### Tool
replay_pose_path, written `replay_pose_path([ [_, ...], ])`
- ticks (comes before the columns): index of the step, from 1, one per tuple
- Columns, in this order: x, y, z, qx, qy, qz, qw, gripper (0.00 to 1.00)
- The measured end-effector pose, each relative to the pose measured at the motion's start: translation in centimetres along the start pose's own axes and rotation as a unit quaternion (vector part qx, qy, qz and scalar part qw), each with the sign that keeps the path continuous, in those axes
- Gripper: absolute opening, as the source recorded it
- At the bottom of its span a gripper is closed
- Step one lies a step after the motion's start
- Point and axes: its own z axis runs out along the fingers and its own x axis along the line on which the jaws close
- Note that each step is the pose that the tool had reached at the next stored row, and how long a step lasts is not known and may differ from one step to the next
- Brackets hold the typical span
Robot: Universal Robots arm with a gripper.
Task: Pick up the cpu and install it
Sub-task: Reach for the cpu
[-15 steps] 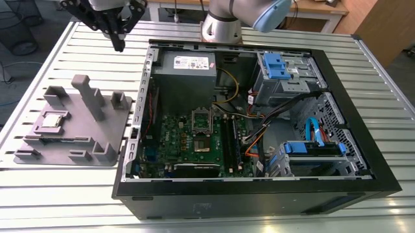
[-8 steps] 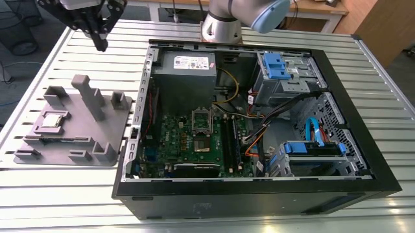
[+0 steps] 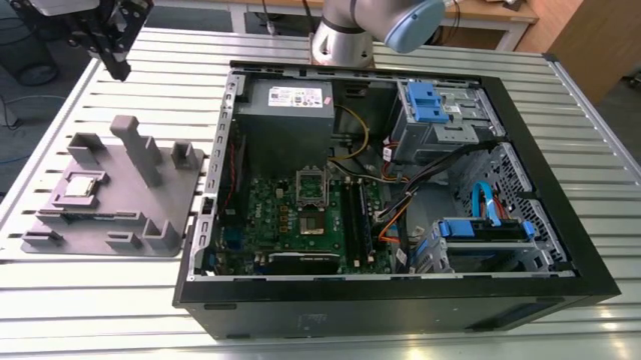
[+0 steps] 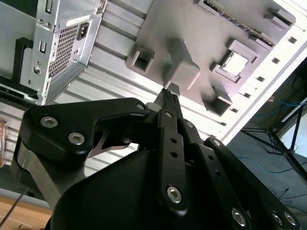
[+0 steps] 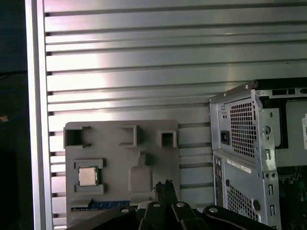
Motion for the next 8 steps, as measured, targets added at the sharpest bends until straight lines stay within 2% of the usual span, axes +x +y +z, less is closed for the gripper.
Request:
replay_pose_path([
  [5, 0.98, -0.09, 0.39, 0.0000, 0.0000, 0.000, 1.00000, 0.11],
  [8, 1.83, -0.17, 0.63, 0.0000, 0.0000, 0.000, 1.00000, 0.11],
])
